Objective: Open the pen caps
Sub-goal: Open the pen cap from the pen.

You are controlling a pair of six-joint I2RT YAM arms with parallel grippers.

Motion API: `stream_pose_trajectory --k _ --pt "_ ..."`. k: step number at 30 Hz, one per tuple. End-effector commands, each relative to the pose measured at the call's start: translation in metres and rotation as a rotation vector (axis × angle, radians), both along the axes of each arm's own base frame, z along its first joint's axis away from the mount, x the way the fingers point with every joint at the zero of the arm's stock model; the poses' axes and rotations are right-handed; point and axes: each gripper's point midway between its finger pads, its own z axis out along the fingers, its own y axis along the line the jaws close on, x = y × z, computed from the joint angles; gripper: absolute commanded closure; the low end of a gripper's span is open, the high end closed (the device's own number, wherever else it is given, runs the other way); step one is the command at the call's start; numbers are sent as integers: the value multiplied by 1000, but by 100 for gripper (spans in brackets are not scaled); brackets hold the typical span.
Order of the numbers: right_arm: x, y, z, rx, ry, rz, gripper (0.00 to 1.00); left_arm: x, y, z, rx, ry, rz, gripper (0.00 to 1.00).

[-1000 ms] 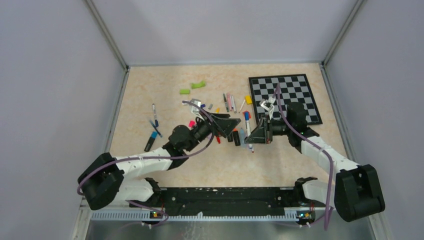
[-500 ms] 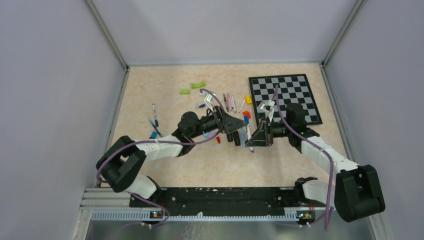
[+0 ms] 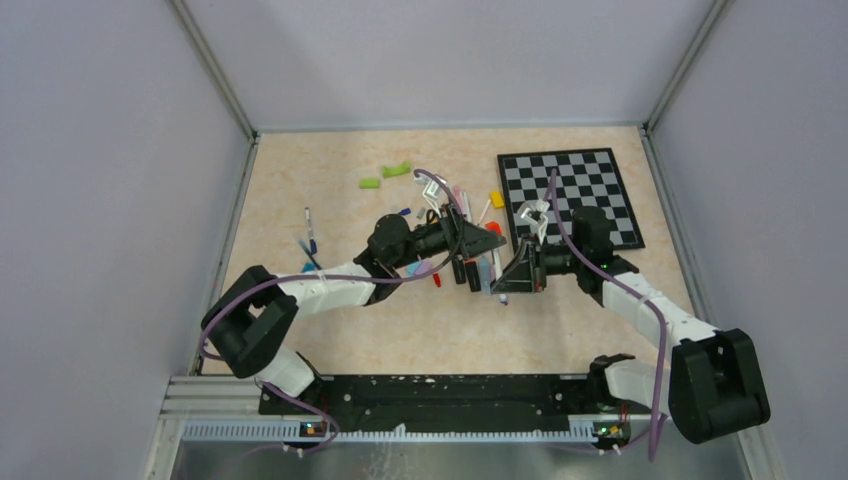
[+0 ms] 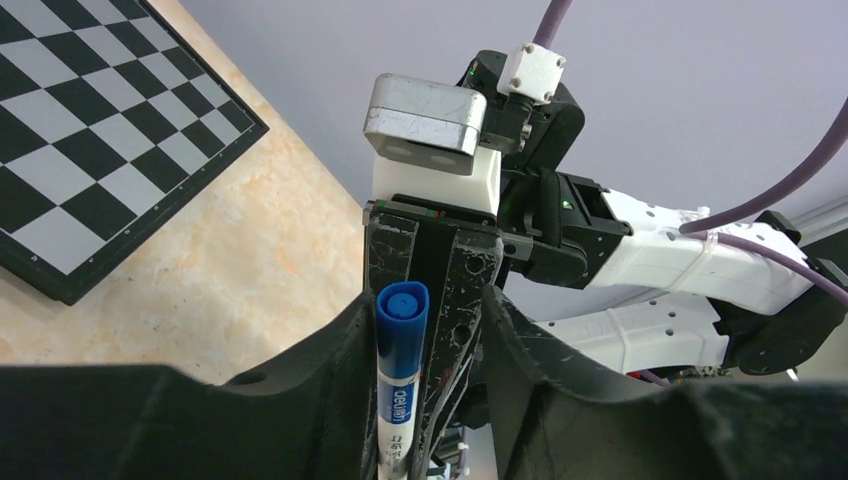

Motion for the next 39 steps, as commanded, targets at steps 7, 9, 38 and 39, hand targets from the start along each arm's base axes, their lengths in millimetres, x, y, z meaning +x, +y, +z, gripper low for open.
stream_pose_trajectory --k 7,9,38,39 --pt "0 0 3 15 -24 14 100 3 -9 20 -19 -60 -20 100" --pt "-1 0 3 14 -20 16 100 7 -6 25 -22 -81 1 100" --pt "94 -84 -82 -526 -215 -538 99 50 106 74 85 -237 278 100" --pt "95 -84 -85 -534 -199 -534 99 43 105 58 117 -204 256 100"
